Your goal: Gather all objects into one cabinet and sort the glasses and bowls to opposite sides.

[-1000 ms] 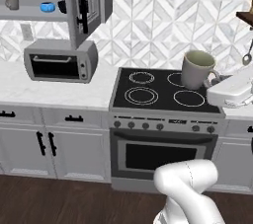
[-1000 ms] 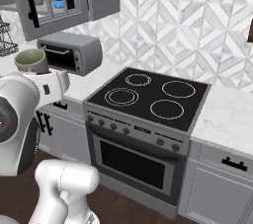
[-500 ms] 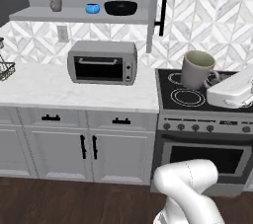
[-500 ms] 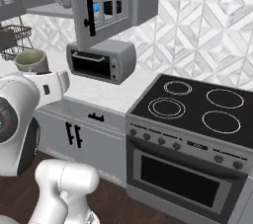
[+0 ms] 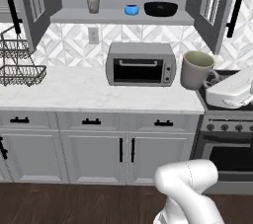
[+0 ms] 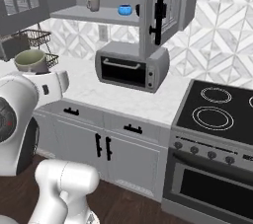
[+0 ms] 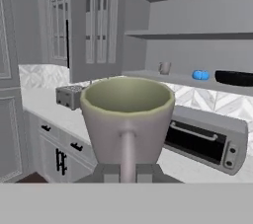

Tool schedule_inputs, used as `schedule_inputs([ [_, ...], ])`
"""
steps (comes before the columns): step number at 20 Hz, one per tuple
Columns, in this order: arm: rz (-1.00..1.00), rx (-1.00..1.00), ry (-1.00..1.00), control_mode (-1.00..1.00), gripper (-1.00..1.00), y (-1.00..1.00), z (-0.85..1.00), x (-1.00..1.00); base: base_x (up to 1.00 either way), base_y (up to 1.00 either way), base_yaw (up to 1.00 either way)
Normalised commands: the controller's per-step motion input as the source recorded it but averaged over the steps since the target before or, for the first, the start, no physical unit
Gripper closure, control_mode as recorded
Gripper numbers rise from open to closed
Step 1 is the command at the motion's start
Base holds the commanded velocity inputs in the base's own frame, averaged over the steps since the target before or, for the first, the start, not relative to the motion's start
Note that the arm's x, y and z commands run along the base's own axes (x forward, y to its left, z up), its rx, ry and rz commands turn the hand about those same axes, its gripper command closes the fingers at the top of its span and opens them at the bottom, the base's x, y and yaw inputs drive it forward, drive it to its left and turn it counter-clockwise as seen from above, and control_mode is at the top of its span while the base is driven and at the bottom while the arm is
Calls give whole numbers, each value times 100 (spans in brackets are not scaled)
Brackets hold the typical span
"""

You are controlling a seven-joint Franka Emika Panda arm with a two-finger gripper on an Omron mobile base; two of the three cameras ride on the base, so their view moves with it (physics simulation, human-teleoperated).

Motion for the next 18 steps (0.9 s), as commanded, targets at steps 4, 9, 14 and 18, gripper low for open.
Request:
schedule_inputs([
  [4,0,0,0,100,100,0,0,0,39,43,-18],
  [9,0,0,0,100,100,0,0,0,41,25,-19],
  [14,0,0,0,100,100,0,0,0,57,32,-23],
  [18,0,0,0,100,100,0,0,0,48,54,-16],
])
